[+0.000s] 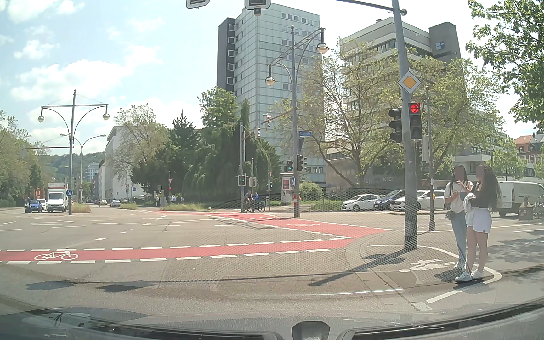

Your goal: Follow the waypoints while adhering to traffic rules and regulations

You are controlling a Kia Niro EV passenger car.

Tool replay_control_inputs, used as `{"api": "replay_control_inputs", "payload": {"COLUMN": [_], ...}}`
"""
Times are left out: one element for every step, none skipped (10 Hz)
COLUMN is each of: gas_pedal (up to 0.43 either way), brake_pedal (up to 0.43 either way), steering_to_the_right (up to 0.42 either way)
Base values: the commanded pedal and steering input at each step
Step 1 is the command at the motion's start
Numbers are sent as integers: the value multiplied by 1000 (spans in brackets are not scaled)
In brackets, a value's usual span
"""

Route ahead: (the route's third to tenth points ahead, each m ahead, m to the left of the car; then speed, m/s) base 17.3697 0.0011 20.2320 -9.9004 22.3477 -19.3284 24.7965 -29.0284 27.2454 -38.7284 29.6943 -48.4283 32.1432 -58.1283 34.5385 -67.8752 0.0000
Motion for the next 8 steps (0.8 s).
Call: {"api": "replay_control_inputs", "payload": {"gas_pedal": [0, 0, 0, 0, 0, 0, 0, 0], "brake_pedal": [262, 262, 262, 268, 262, 262, 262, 268], "steering_to_the_right": [-87, -87, -87, -87, -87, -87, -87, -87]}}
